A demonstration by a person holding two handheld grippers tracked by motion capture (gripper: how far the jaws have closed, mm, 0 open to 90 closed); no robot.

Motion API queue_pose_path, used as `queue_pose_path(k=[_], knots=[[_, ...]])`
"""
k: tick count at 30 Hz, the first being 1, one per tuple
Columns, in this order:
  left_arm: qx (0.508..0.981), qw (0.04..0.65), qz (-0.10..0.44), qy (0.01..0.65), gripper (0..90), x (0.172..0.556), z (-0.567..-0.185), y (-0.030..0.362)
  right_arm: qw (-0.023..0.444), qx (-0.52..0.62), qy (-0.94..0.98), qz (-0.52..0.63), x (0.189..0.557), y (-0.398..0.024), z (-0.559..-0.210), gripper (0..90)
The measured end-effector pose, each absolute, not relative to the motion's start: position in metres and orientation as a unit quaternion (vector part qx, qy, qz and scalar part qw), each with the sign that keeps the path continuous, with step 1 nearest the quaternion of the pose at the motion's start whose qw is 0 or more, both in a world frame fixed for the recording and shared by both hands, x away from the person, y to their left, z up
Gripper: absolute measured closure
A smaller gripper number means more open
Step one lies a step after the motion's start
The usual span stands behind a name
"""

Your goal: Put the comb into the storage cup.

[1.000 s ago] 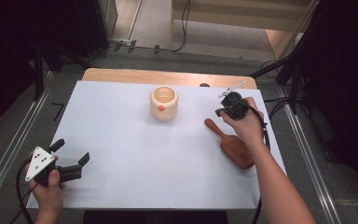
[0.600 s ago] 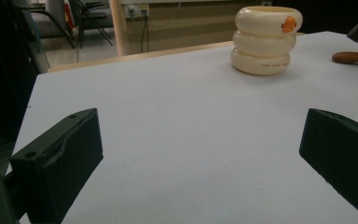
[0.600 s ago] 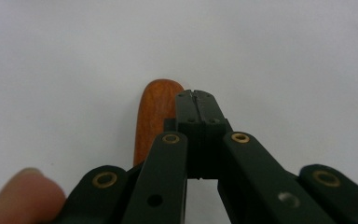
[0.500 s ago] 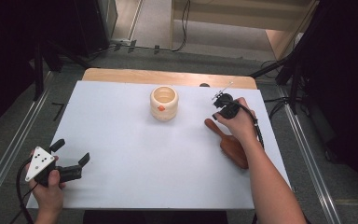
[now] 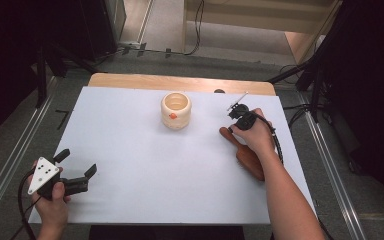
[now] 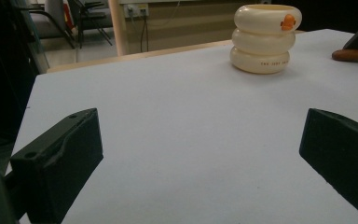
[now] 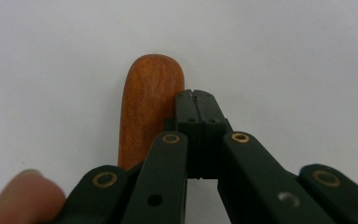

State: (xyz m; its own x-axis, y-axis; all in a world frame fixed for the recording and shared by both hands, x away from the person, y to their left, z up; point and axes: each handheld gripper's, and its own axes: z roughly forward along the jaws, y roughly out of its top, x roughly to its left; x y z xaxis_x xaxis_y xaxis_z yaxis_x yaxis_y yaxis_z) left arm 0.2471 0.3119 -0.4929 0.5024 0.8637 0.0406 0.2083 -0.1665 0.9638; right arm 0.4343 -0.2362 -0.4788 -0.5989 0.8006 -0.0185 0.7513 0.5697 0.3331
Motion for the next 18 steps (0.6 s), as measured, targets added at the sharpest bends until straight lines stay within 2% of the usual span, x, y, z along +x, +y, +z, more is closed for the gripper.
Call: queue_pose_path(k=[18], knots=[[0.698,0.515,0.316,0.384,0.0,0.247,-0.493,0.311,0.071,0.361,0.914,0.169,0.405,-0.209,-0.473,87.9]])
